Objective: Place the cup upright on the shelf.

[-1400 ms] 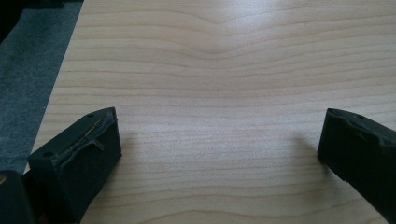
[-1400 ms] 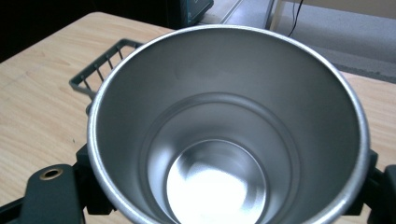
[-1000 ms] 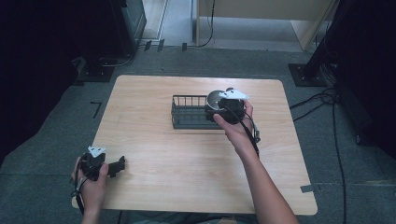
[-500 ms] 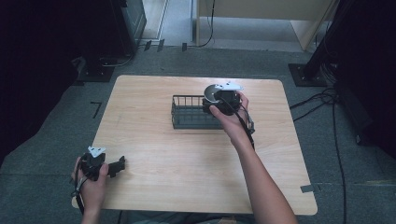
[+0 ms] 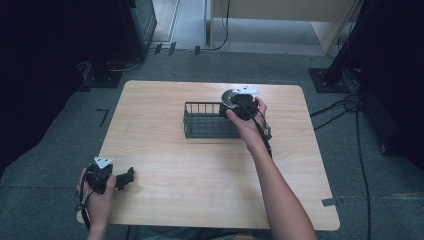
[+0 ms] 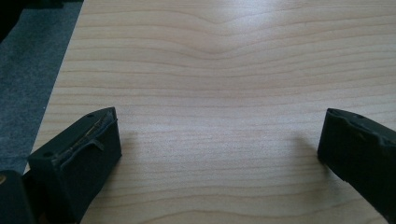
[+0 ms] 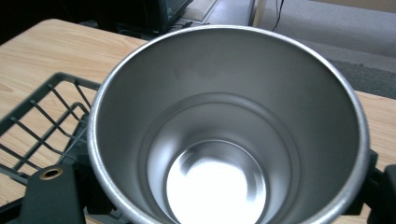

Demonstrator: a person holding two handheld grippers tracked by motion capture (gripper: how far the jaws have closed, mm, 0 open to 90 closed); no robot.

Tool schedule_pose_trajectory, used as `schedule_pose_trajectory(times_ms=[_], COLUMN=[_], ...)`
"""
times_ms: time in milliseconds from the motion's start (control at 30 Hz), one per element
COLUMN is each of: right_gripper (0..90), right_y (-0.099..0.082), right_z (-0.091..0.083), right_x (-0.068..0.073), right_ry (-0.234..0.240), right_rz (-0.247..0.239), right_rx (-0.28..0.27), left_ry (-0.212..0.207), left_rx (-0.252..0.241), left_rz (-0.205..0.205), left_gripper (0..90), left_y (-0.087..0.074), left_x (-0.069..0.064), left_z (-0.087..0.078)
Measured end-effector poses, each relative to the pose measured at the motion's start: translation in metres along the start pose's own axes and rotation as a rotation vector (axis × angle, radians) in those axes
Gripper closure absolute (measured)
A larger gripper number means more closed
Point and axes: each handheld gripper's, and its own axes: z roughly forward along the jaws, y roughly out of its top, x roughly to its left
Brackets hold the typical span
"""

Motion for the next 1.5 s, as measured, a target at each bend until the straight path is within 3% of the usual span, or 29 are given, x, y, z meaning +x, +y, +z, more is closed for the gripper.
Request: schedule_pose_trajectory(times_ms=[767, 1133, 1500], right_gripper=[17.8, 17.3, 6.1], right_y=[-0.024, -0.028, -0.023], right_z=[0.027, 0.027, 0.015], right_x=[0.002, 0.001, -0.005], right_ry=[0.002, 0.004, 0.023], right_rz=[-0.012, -0.013, 0.008], right_rx=[0.081, 0.093, 0.077], left_ry=[0.0, 0.0, 0.0], left_rx=[0.0, 0.0, 0.0], left_rz=[0.0, 0.0, 0.0], left_gripper=[0.0, 0.0, 0.0], left_y=[0.0, 0.0, 0.0], left_x=[0.0, 0.0, 0.0], left_z=[0.0, 0.0, 0.0])
